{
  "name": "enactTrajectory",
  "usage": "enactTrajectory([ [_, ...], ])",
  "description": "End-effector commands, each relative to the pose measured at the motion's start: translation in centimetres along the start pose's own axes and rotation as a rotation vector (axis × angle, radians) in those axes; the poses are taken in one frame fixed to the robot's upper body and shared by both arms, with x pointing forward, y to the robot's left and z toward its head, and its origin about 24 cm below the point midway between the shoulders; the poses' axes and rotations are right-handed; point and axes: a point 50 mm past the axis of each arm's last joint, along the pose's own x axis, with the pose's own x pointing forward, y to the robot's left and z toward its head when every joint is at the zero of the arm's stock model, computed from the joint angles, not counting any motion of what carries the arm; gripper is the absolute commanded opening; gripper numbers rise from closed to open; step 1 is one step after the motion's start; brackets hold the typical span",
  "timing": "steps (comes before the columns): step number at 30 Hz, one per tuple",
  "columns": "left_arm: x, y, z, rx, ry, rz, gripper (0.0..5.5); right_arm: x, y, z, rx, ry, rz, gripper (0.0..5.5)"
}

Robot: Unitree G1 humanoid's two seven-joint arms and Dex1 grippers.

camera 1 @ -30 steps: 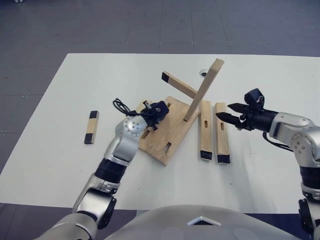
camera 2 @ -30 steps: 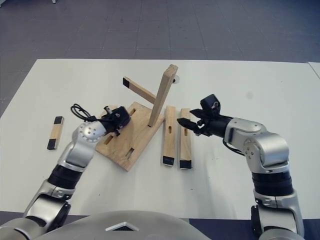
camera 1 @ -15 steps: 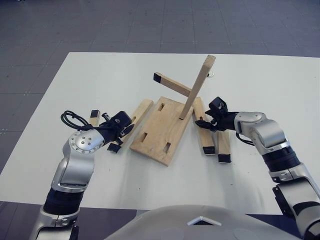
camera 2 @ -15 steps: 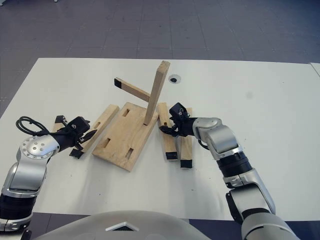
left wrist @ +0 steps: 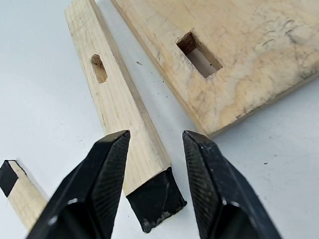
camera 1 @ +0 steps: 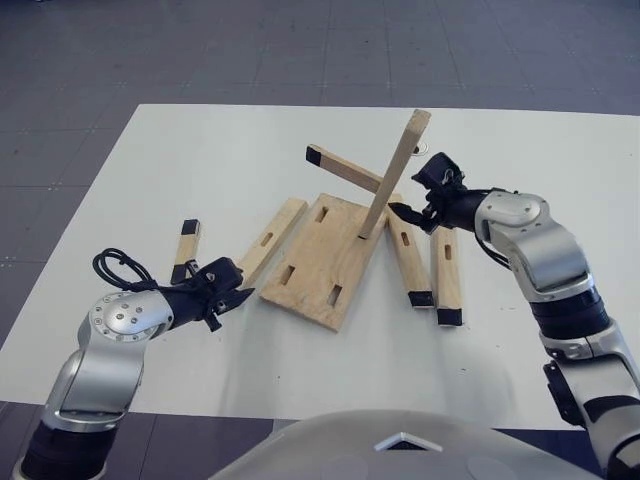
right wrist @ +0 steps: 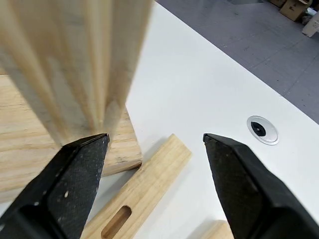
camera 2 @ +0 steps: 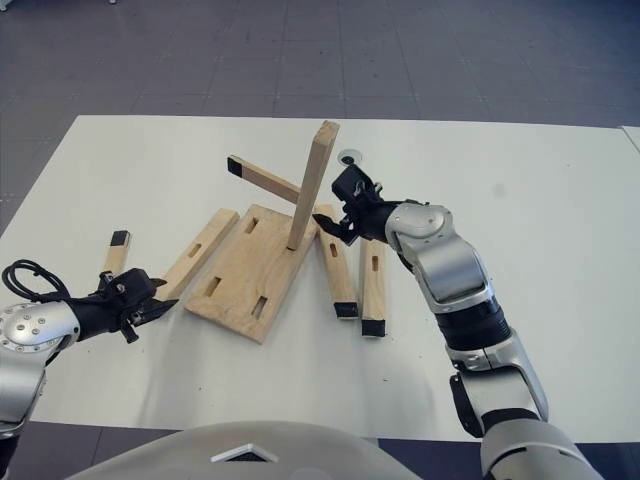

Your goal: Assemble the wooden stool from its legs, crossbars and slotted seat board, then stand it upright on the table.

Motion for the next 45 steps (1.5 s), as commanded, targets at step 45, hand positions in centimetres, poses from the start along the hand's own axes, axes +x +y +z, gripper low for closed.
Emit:
enactTrajectory([
  [45,5.5,-1.0,7.2,-0.002,-0.326,0.180,1.96,-10.1,6.8,-9.0,0.337,0.080,-0.334,3.49],
])
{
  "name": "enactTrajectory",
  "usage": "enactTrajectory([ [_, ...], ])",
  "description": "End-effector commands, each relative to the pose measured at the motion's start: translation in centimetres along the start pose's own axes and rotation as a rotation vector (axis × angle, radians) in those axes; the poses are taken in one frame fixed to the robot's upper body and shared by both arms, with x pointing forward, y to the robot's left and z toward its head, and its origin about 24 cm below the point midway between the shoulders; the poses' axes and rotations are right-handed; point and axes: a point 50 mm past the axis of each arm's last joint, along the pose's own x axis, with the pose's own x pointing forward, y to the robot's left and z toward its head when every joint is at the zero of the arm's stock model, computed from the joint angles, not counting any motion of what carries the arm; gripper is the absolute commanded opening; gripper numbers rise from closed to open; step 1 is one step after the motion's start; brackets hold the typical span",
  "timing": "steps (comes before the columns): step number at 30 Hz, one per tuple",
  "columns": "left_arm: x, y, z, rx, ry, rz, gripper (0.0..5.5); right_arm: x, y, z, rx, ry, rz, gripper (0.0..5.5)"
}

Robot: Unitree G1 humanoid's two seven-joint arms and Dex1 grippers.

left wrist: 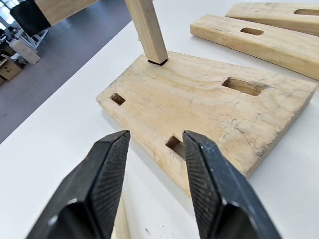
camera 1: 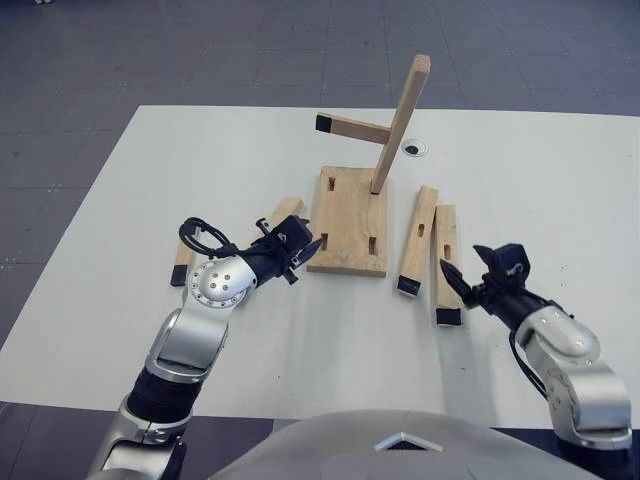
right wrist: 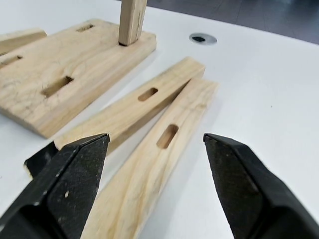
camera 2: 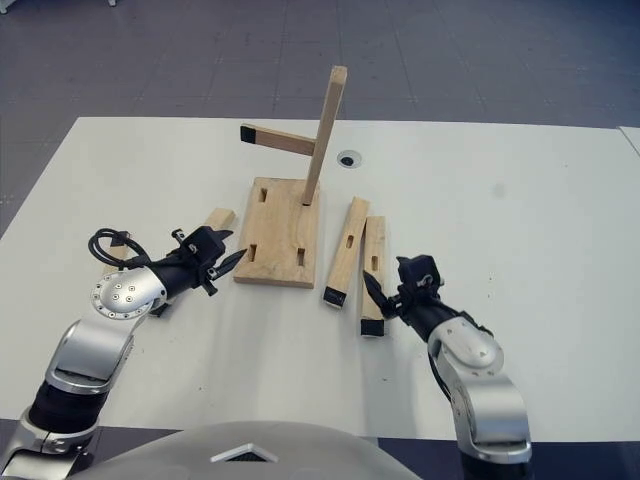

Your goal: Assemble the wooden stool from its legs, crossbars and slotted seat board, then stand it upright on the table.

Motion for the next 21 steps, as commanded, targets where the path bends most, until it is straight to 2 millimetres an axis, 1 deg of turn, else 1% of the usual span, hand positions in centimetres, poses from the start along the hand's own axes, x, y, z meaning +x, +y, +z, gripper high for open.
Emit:
enactTrajectory([
  [1,-0.6,0.0,-0.5,-0.004,0.029,0.020,1.96,-0.7,0.1,-0.5,-0.021,0.093,0.040,3.49],
  [7,-0.5,-0.5,-0.7,-0.012,0.032,0.021,1.96,-1.2,0.5,-0.1,-0.005,0.151,0.106,3.49],
  [12,-0.7,-0.7,-1.0,-0.018,0.041,0.021,1.96,-1.5,0.8,-0.6,0.040,0.216,0.151,3.49],
  [17,-0.7,-0.5,-1.1,-0.022,0.048,0.020,1.96,-1.4,0.2,-1.5,0.004,0.318,0.129,3.49],
  [21,-0.5,-0.4,-1.1,-0.022,0.047,0.020,1.96,-1.0,-0.9,-1.3,-0.005,0.322,0.034,3.49],
])
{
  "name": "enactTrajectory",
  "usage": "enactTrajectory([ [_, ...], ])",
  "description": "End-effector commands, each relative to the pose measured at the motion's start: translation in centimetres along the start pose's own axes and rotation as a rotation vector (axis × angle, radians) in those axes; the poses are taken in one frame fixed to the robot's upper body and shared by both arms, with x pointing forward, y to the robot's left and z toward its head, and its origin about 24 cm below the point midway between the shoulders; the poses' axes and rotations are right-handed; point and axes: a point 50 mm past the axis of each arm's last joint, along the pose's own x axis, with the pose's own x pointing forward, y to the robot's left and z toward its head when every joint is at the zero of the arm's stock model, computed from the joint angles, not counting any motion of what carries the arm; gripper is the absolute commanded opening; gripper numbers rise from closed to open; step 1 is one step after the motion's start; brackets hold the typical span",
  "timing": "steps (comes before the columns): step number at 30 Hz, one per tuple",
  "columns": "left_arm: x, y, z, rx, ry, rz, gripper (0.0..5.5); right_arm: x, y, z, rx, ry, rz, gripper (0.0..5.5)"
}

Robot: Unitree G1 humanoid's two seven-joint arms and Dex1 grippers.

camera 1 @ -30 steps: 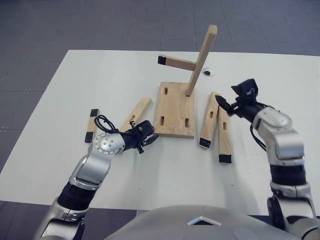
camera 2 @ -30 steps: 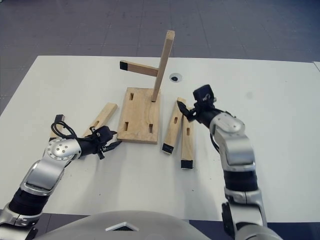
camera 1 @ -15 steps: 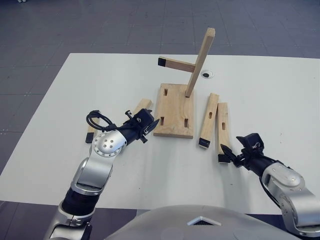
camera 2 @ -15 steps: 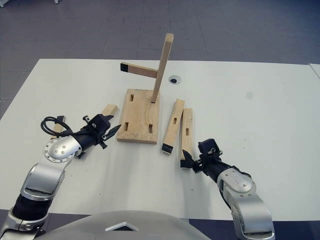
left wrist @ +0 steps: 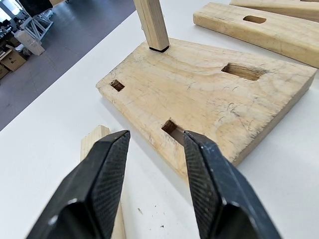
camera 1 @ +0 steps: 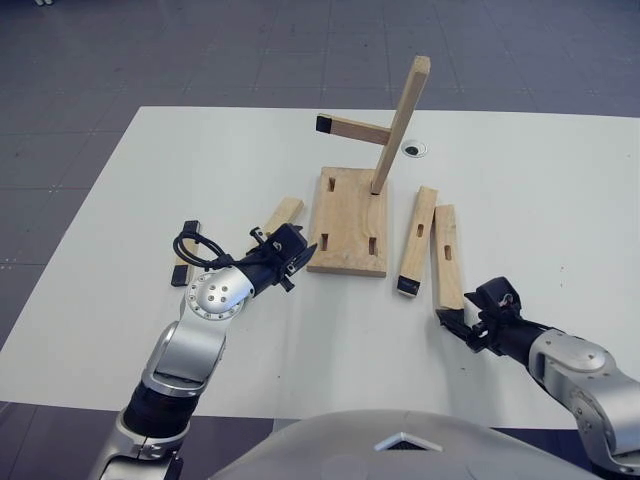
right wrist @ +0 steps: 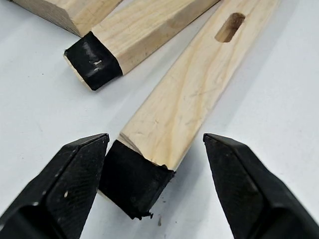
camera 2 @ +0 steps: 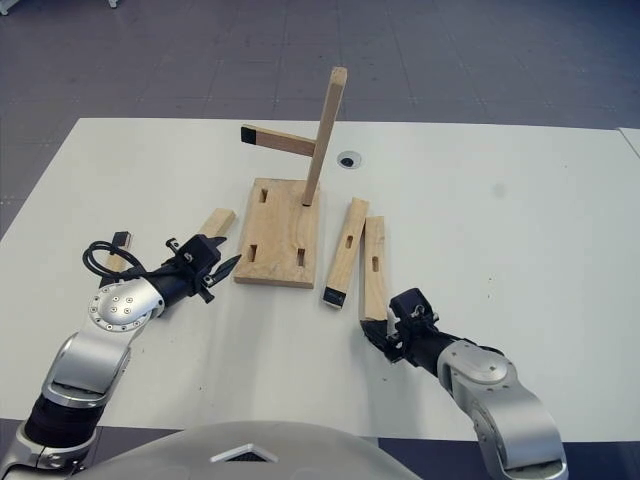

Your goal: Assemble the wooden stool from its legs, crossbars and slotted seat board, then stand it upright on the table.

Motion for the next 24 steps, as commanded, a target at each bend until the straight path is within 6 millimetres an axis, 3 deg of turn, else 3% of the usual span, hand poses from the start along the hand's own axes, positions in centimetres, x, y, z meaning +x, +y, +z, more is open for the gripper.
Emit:
enactTrajectory([
  [1,0.1,0.5,-0.1,0.004,0.010,0.011,1.96,0.2,-1.4,0.1,0.002,0.020,-0.109,3.49],
  [7,0.8,0.5,0.2,0.007,-0.004,0.009,1.96,0.9,-3.6,1.0,-0.018,-0.057,-0.264,3.49],
  [16,1.0,1.2,0.2,0.011,-0.004,0.013,1.96,2.1,-3.6,-4.0,0.134,-0.050,-0.278,3.49],
  [20,1.2,1.4,0.3,0.016,-0.014,0.021,1.96,2.1,-3.2,-5.9,0.214,-0.074,-0.258,2.79],
  [24,1.4,2.7,0.6,0.041,-0.030,0.059,1.96,1.9,-3.7,-6.3,0.300,-0.123,-0.290,2.05],
])
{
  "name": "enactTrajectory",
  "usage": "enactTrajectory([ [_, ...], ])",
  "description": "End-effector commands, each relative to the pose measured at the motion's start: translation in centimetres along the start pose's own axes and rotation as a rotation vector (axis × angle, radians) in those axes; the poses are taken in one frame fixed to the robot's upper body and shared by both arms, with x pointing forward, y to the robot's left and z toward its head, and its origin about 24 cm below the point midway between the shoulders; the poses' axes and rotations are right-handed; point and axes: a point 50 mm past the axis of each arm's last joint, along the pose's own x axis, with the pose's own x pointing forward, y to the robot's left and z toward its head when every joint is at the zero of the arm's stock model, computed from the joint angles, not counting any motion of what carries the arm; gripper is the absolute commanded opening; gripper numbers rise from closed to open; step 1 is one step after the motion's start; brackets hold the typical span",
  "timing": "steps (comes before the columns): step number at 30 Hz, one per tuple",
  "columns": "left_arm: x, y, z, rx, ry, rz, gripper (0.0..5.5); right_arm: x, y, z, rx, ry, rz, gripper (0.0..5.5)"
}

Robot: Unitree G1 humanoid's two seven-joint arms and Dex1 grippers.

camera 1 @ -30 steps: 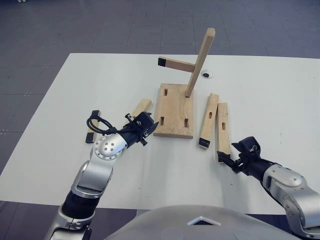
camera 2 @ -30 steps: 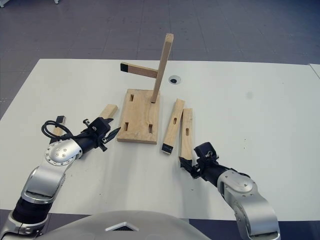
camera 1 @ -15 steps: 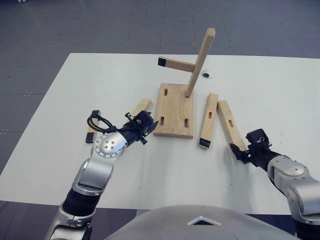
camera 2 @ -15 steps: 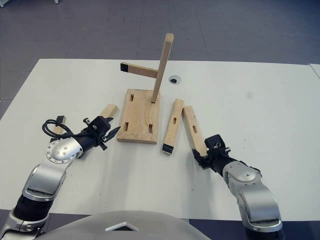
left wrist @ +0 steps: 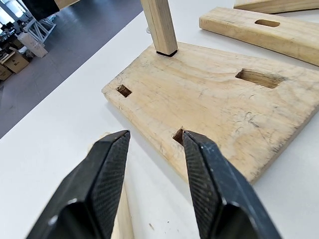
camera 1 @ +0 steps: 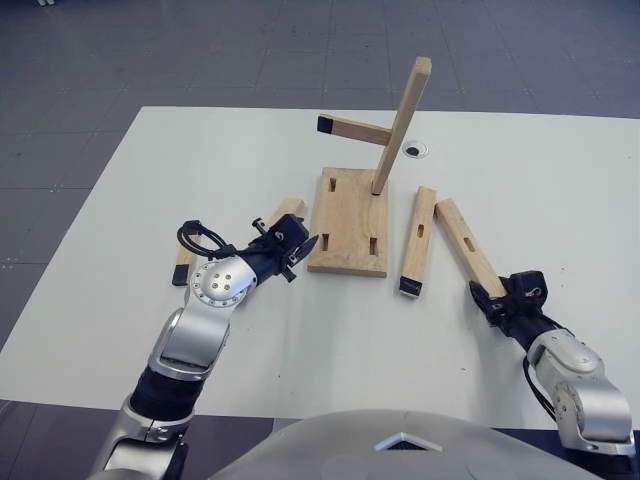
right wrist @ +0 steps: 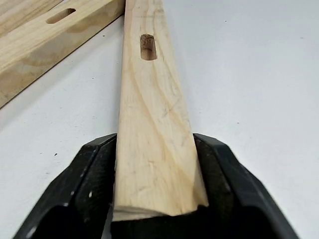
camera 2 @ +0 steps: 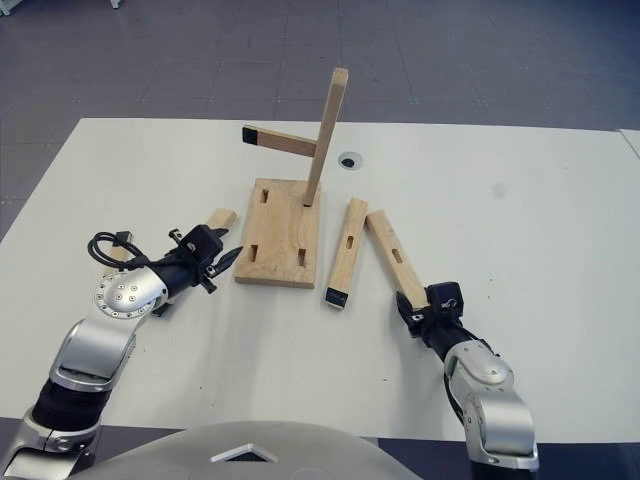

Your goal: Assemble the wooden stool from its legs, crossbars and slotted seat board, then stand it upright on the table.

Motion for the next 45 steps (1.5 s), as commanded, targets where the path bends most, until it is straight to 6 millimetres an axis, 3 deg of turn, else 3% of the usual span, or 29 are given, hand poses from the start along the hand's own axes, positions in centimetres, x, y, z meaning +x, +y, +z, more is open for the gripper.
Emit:
enactTrajectory([
  [1,0.4,2.1,0.5,0.029,-0.027,0.069,1.96,-0.2,-0.8,-2.1,0.100,0.079,-0.051,2.05],
  [3,0.5,2.7,1.0,0.011,-0.064,0.110,1.96,0.5,-0.9,-0.4,0.089,0.010,-0.053,2.05],
  [5,0.6,2.9,1.6,-0.022,-0.115,0.131,1.96,1.3,-1.2,2.6,0.088,-0.094,-0.070,2.05],
  [8,-0.4,3.4,1.5,-0.215,-0.170,0.078,1.96,2.2,-0.7,10.2,0.189,-0.378,-0.016,2.05],
  [10,-1.5,4.4,1.6,-0.359,-0.220,0.035,1.96,1.9,-0.1,14.0,0.259,-0.504,0.075,2.05],
  [14,-2.3,5.9,4.5,-0.662,-0.414,-0.101,1.96,1.1,2.3,20.9,0.305,-0.644,0.434,2.05],
  [17,-2.2,5.5,7.1,-0.848,-0.551,-0.271,2.49,1.3,4.7,23.2,0.341,-0.636,0.735,2.05],
  [21,-2.1,5.1,9.9,-1.021,-0.693,-0.464,3.13,2.4,7.1,23.6,0.361,-0.559,0.986,2.05],
  [26,-2.7,4.5,10.0,-1.152,-0.700,-0.582,3.93,2.7,8.1,21.7,0.369,-0.432,1.197,2.05],
  [30,-2.7,4.1,9.8,-1.250,-0.687,-0.602,4.51,2.1,8.1,21.1,0.358,-0.396,1.284,2.05],
  [39,-2.7,2.8,9.8,-1.237,-0.675,-0.656,4.51,1.3,9.3,20.9,0.358,-0.371,1.395,2.05],
  [45,-3.3,3.3,10.6,-1.240,-0.768,-0.700,5.49,1.3,10.0,20.5,0.359,-0.349,1.425,2.05],
])
